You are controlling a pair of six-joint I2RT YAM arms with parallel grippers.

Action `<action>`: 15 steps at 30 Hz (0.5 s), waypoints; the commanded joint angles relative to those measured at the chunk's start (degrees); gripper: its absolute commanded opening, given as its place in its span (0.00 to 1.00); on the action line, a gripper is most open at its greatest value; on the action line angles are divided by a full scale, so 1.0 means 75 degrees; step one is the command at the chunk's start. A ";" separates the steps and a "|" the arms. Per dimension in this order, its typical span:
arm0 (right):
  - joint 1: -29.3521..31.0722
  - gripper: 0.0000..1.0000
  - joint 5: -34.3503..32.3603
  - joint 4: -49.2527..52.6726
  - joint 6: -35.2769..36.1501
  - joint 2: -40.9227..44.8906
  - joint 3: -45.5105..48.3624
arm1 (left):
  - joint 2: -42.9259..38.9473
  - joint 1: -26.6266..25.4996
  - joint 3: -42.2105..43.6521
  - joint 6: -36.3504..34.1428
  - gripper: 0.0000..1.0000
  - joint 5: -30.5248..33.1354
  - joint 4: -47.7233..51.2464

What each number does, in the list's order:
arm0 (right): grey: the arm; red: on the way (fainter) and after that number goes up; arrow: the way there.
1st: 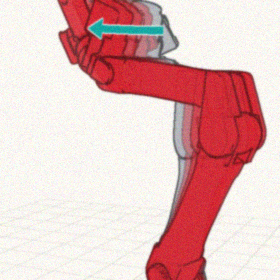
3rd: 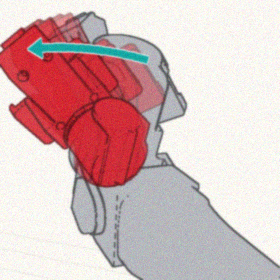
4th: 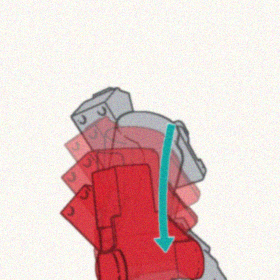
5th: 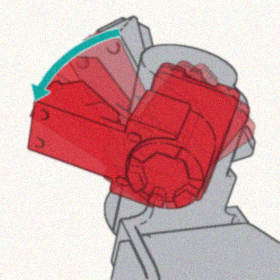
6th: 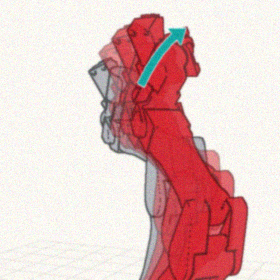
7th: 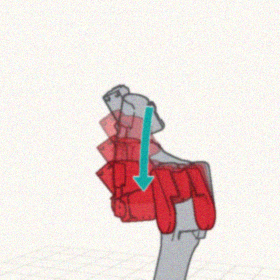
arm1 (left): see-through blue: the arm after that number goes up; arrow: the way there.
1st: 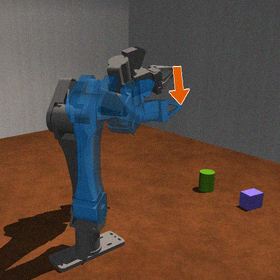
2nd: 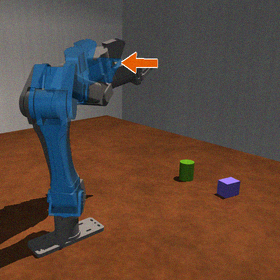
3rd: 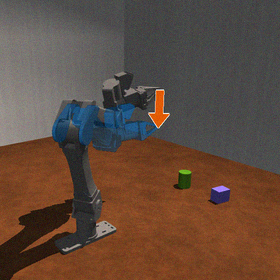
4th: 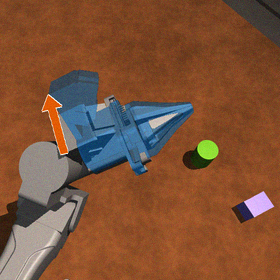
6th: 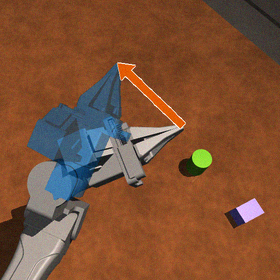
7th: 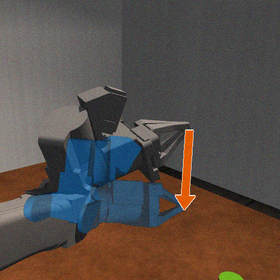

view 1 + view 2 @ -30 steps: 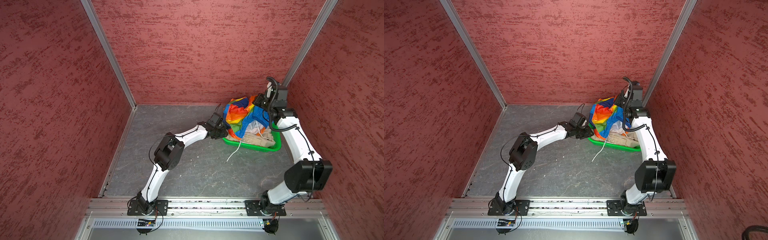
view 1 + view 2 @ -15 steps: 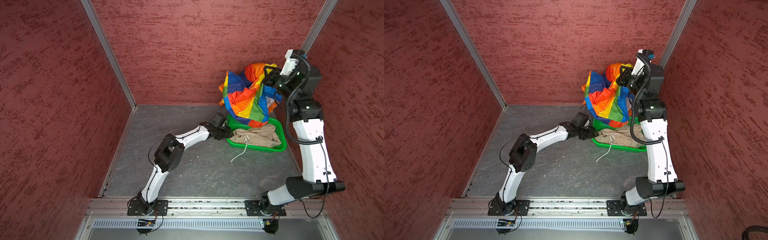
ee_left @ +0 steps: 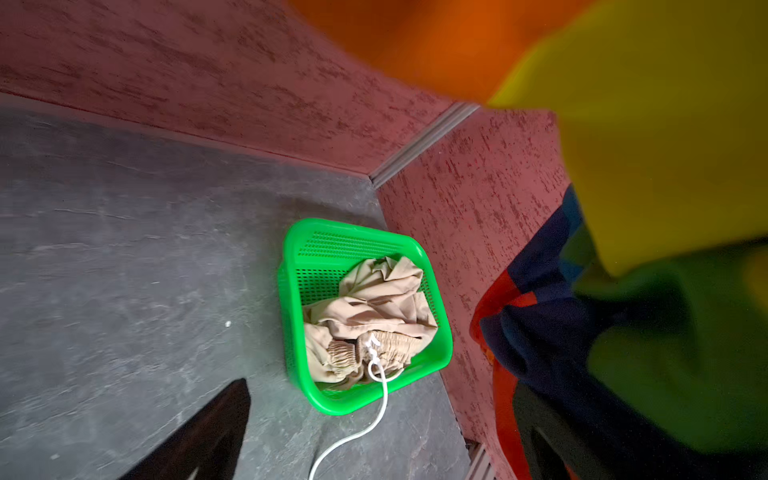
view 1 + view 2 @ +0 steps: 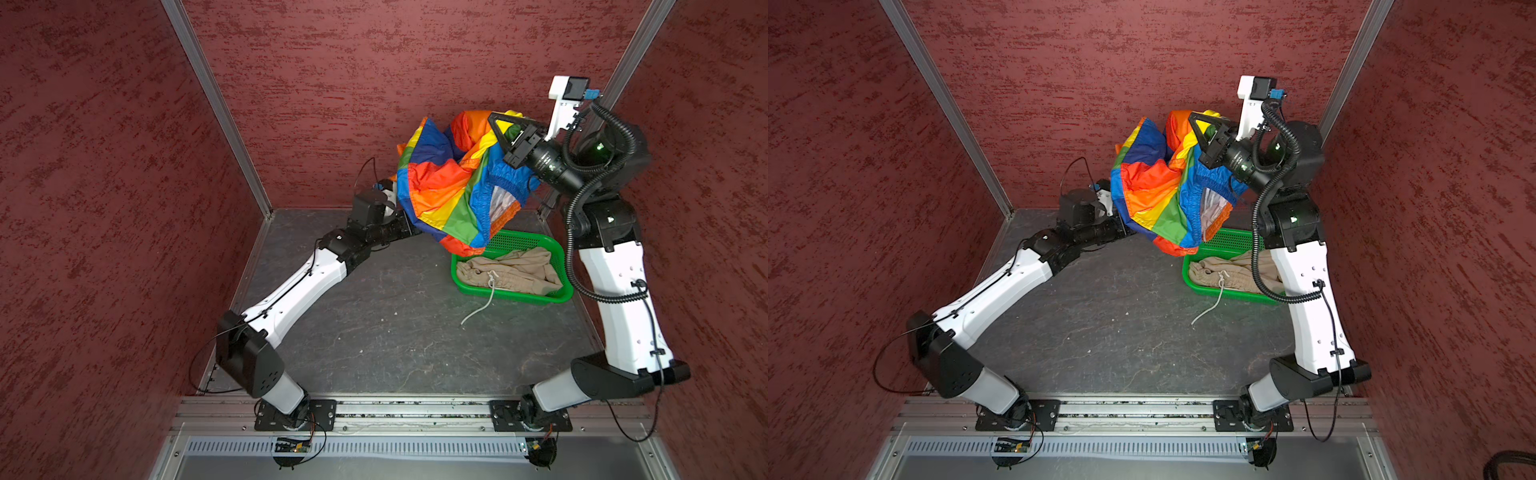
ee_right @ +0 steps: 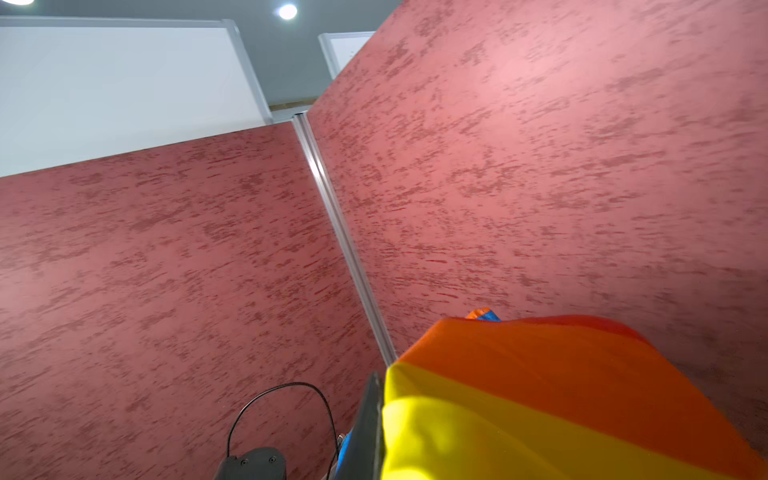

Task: Fold and stack the shorts
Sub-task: 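Grasp the rainbow shorts with the right gripper and lift them high, then lower the rainbow shorts onto the table beside the basket with the right gripper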

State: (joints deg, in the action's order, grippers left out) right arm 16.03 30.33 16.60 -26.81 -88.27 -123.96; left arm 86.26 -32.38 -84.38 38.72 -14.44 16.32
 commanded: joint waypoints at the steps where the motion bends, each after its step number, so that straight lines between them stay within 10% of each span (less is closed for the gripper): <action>1: 0.0421 0.00 0.0387 -0.0584 -0.0243 -0.0252 -0.0337 | -0.0722 0.0405 0.0822 -0.0085 0.99 0.0400 0.0034; 5: 0.0797 0.00 0.0409 -0.0753 -0.0397 -0.0646 -0.0350 | -0.1652 0.1122 0.1834 0.0010 0.96 0.0506 0.0256; 10: 0.1053 0.00 0.0095 -0.0873 -0.0534 -0.1070 0.0075 | -0.2383 0.2271 0.3102 0.0210 0.57 0.0340 0.0573; 15: 0.1262 0.00 -0.0317 -0.0839 -0.0459 -0.1267 0.0628 | -0.2723 0.3286 0.3713 0.0298 0.45 0.0387 0.1240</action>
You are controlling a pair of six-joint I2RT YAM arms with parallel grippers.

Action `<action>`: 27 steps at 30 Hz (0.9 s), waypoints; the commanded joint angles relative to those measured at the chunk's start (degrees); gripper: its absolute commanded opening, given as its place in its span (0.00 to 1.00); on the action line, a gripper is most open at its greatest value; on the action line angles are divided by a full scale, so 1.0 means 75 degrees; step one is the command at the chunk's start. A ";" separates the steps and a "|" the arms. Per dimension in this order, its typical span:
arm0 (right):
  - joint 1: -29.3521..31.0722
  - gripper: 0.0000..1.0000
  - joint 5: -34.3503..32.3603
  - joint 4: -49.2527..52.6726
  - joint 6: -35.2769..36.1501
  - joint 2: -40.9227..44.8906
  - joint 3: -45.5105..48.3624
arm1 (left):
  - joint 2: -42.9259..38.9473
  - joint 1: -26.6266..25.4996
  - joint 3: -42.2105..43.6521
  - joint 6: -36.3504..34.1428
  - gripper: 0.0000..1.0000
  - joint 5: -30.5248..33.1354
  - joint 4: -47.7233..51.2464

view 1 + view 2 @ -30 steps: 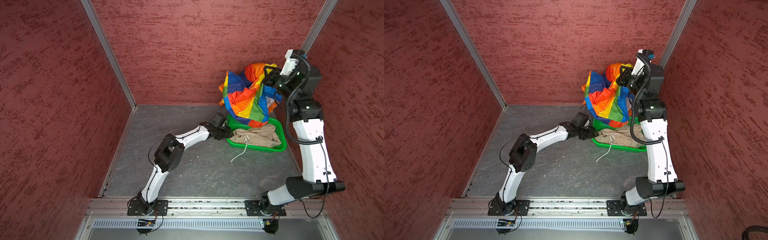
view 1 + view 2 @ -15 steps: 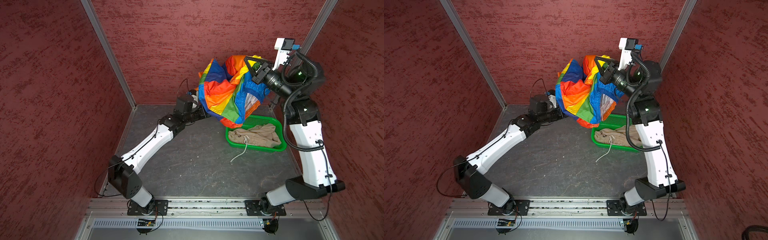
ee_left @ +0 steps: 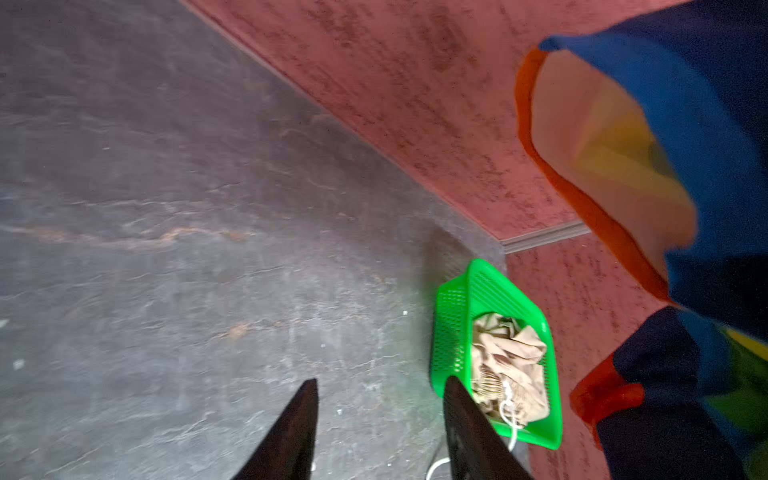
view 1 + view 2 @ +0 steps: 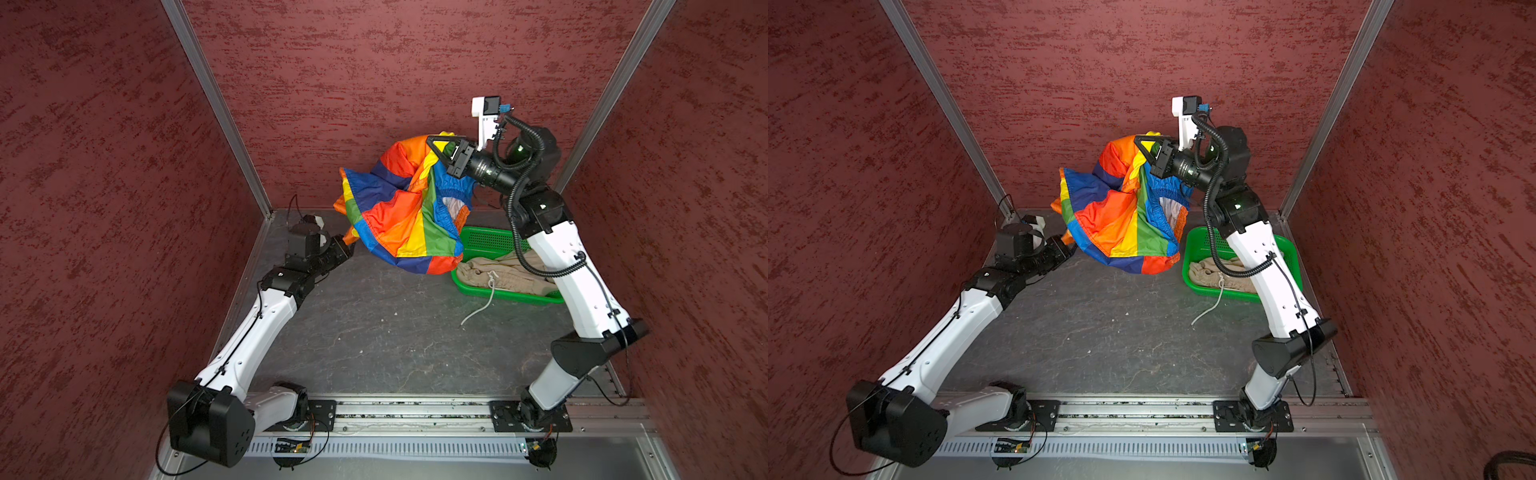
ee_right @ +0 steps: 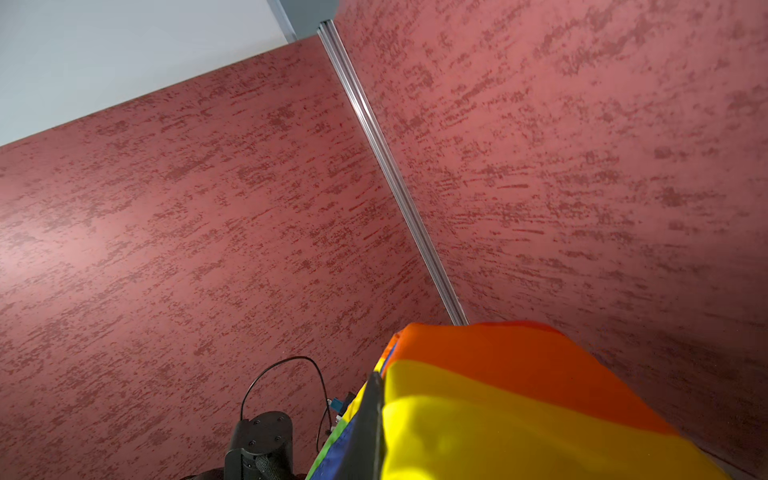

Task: Fold and stack the shorts
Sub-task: 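Lower the rainbow shorts onto the table beside the basket with the right gripper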

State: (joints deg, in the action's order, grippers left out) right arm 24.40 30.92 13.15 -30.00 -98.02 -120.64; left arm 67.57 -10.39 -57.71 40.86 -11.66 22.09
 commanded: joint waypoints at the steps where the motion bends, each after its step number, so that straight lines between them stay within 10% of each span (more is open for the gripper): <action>1: 0.0319 0.00 -0.0566 -0.0346 0.0118 -0.0004 0.0376 | -0.0304 0.0575 0.0217 0.0041 0.42 0.0027 0.0558; 6: 0.1488 0.02 -0.1616 0.0783 0.1454 -0.0745 0.0545 | -0.0467 0.1350 0.0207 0.0074 0.35 0.0054 0.0835; 10: 0.1900 0.46 -0.1988 0.2172 0.1911 -0.1684 0.0488 | -0.0420 0.1631 -0.0061 0.0163 0.38 0.0564 0.1374; 13: 0.1926 0.70 -0.2691 0.3229 0.2117 -0.2197 0.0710 | -0.0348 0.1670 -0.0005 0.0156 0.65 0.0487 0.1197; 17: 0.1913 0.77 -0.3838 0.2663 0.2221 -0.1512 0.2730 | 0.0153 0.1623 -0.0068 0.0127 0.82 0.0077 0.0941; 27: 0.0957 0.80 -0.4540 0.1774 0.1602 0.0440 0.5809 | 0.2261 -0.0258 -0.1942 -0.0335 0.86 0.0466 0.0943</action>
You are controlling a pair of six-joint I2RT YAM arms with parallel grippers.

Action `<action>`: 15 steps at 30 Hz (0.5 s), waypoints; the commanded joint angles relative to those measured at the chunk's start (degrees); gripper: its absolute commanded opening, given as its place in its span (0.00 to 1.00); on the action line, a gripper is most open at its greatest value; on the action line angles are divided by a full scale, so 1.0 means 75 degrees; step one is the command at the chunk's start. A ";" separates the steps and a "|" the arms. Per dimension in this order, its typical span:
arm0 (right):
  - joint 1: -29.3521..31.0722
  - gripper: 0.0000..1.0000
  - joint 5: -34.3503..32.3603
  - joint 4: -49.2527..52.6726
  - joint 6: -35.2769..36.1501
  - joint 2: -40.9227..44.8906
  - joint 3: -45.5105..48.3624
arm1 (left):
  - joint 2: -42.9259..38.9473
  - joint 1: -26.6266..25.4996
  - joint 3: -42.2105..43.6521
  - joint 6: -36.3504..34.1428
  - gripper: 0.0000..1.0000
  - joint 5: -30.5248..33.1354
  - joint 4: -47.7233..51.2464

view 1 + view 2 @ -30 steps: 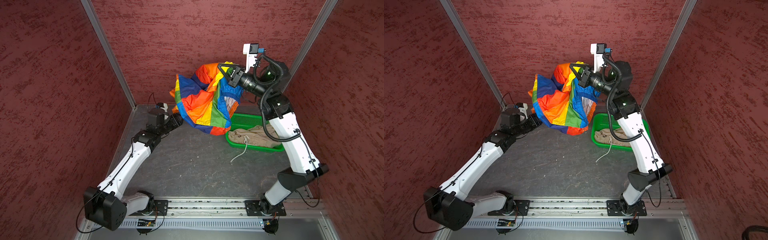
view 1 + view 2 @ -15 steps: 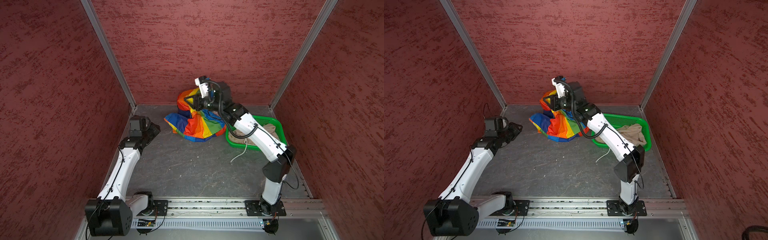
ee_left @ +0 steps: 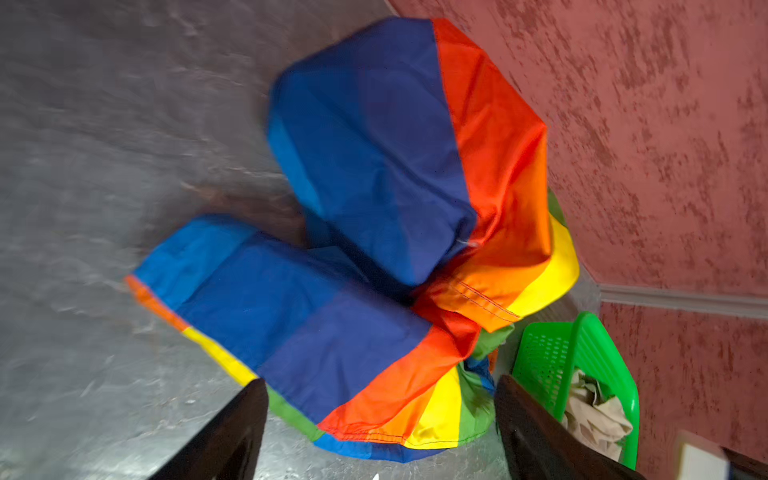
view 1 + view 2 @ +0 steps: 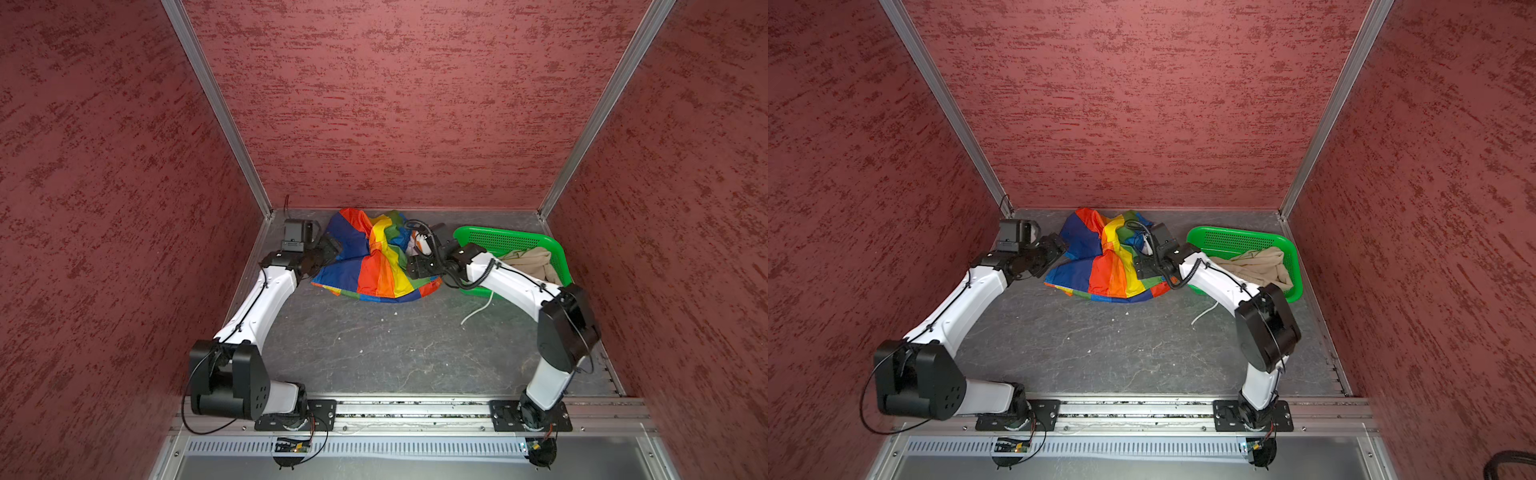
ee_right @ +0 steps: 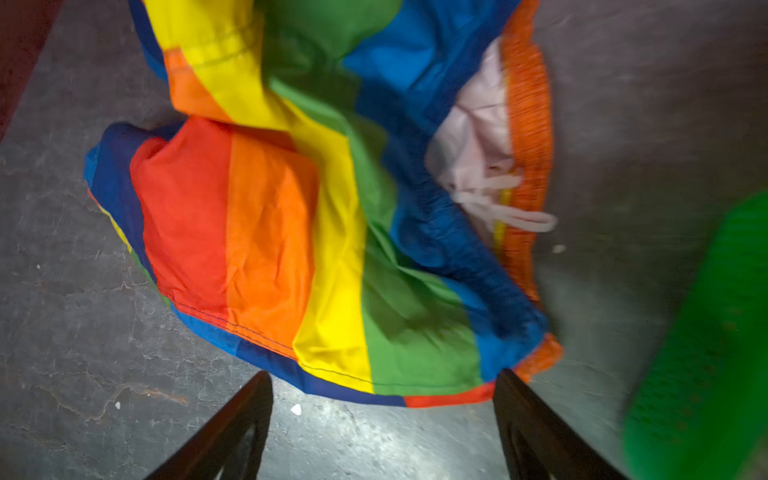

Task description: Fold and stack the shorts

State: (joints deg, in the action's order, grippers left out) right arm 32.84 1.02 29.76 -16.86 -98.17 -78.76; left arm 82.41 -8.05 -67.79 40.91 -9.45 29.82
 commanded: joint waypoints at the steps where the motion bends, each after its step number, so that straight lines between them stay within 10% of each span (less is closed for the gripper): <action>1: -0.0215 0.77 -0.0614 -0.0347 -0.0132 0.0531 0.0349 | 0.0535 -0.0874 -0.0910 -0.0448 0.84 0.0288 -0.0037; 7: -0.0670 0.49 0.0387 -0.0396 -0.0576 0.0916 0.1113 | 0.1835 -0.1950 -0.2671 -0.1097 0.66 0.0766 0.0560; 15: -0.0643 0.69 0.1331 -0.1197 -0.1233 0.0719 0.2004 | 0.3479 -0.2274 -0.4075 -0.1303 0.86 0.0825 0.0789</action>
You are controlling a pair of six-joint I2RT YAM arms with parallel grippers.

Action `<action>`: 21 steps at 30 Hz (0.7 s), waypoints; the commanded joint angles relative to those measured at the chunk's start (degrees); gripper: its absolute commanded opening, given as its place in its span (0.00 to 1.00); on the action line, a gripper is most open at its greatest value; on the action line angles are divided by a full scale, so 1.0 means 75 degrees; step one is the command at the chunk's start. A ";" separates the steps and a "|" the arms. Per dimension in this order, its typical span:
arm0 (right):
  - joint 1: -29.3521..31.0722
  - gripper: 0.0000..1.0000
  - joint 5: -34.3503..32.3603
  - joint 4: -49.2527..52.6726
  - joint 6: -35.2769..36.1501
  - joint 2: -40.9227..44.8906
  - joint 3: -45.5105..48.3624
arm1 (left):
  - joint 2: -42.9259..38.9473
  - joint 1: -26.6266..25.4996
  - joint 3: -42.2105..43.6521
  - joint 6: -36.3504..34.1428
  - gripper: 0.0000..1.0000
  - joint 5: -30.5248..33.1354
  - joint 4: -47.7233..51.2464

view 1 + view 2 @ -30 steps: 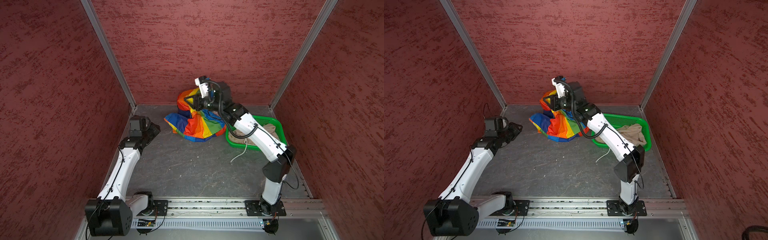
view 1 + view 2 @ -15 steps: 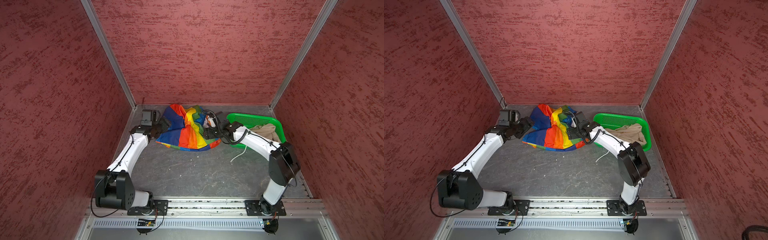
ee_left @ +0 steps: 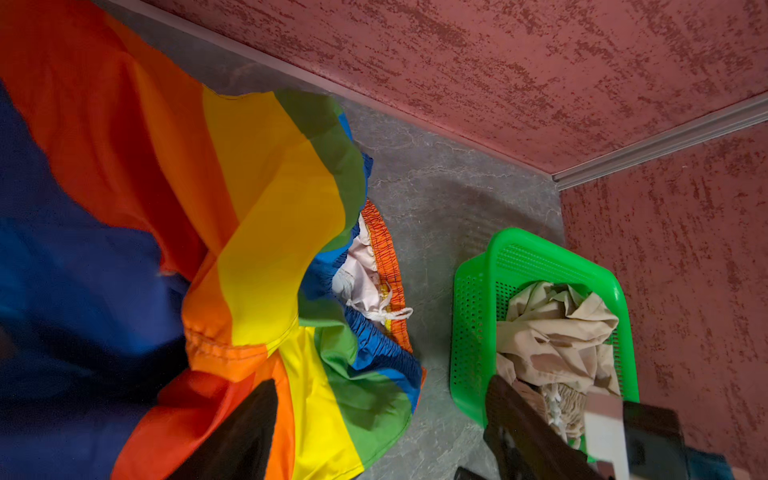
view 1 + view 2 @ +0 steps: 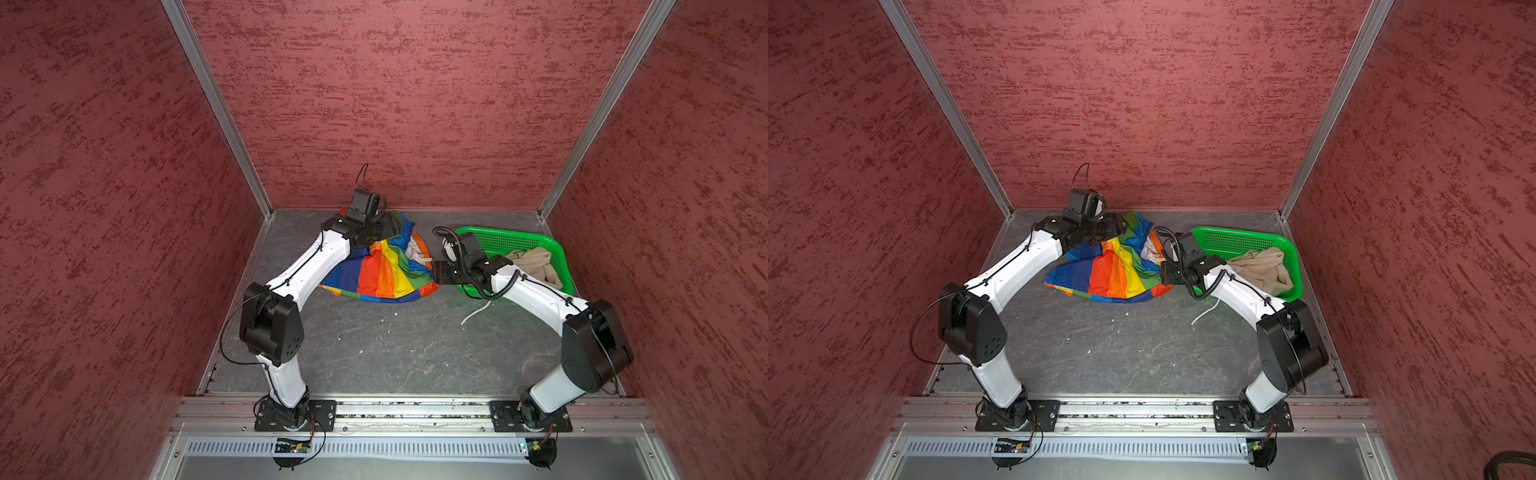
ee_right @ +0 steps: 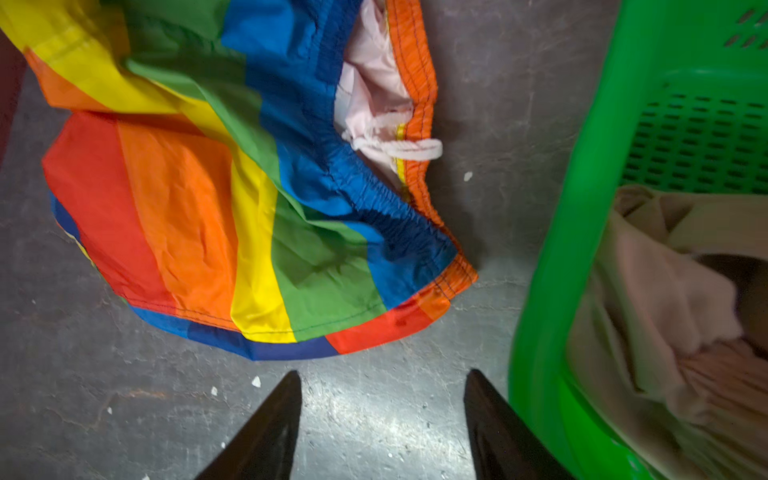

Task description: Fold and stack the shorts

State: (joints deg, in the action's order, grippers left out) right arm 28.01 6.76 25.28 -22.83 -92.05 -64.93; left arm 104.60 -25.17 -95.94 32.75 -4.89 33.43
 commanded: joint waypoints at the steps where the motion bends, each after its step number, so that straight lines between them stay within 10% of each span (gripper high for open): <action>1: 0.0014 0.70 0.0687 -0.0748 -0.0527 -0.0168 0.0259 | 0.0794 0.0027 -0.0600 -0.0250 0.87 0.0292 0.0443; 9: 0.0262 0.76 0.1289 -0.1821 -0.1199 -0.0951 0.0451 | 0.2345 0.0093 -0.2157 -0.0509 0.73 0.0640 0.1194; 15: 0.0496 0.75 0.1299 -0.2107 -0.1517 -0.1815 -0.0053 | 0.2438 0.0456 -0.1894 -0.0351 0.35 0.0421 0.1260; 19: 0.0479 0.63 0.1073 -0.2415 -0.2071 -0.2399 -0.0395 | 0.1892 0.0696 -0.0997 -0.0266 0.24 0.0297 0.0958; 21: 0.0466 0.38 0.1109 -0.2748 -0.2288 -0.2541 -0.0499 | 0.1539 0.0836 -0.0445 -0.0190 0.22 0.0213 0.0820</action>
State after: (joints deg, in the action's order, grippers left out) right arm 31.83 15.88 9.50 -35.44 -110.30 -66.48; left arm 120.36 -20.03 -102.63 30.65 -2.09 40.34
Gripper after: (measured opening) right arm 0.483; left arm 0.223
